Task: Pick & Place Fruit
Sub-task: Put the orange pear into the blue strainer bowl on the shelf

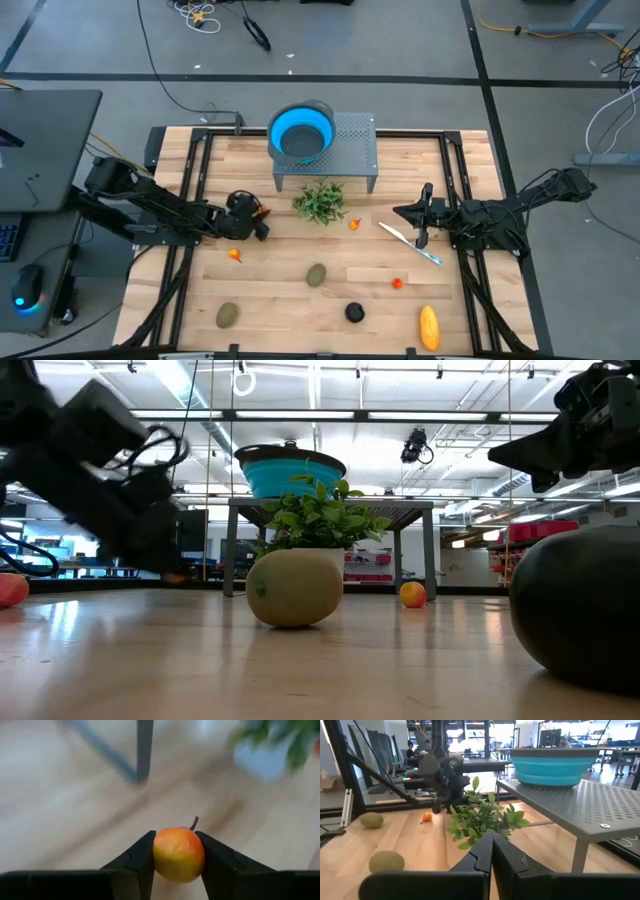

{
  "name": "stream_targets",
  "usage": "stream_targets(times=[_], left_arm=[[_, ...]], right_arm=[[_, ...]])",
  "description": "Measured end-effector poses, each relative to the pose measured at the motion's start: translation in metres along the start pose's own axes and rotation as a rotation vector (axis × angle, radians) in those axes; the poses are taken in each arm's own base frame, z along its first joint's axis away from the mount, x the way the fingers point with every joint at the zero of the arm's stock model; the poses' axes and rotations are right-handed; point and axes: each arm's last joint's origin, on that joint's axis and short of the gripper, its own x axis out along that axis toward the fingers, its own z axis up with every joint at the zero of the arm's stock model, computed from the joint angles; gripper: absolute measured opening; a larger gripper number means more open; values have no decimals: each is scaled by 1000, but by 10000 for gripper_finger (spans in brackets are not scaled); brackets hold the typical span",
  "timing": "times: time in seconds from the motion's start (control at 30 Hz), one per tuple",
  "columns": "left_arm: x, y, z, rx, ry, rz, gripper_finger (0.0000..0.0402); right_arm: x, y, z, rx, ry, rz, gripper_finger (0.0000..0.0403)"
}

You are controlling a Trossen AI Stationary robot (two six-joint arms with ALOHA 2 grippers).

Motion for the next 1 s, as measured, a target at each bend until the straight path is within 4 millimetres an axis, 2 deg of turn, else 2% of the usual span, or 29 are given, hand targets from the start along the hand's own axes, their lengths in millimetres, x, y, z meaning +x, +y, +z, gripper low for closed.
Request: stream_targets(times=[0.2,0.33,0.5,0.6,0.73,0.87,1.0], left_arm=[[-2,-41,59,105,-114,-112,128],[-19,-67,110,159,-232,-200,123],[-38,-82,165,279,-379,-103,139],[-38,-79,193,310,-437,-29,138],[-22,-61,217,295,-446,-32,129],[-4,-32,232,248,-437,-8,131],[8,-7,242,165,-414,-29,151]], right_arm=[[0,0,1,-7,-5,1,17],[0,0,1,-12,-5,1,17],[0,0,1,-16,-5,1,17],[0,0,1,-17,-5,1,17],[0,0,1,-43,-5,1,17],[0,0,1,-52,-5,0,17],[0,0,1,-52,-5,1,17]])
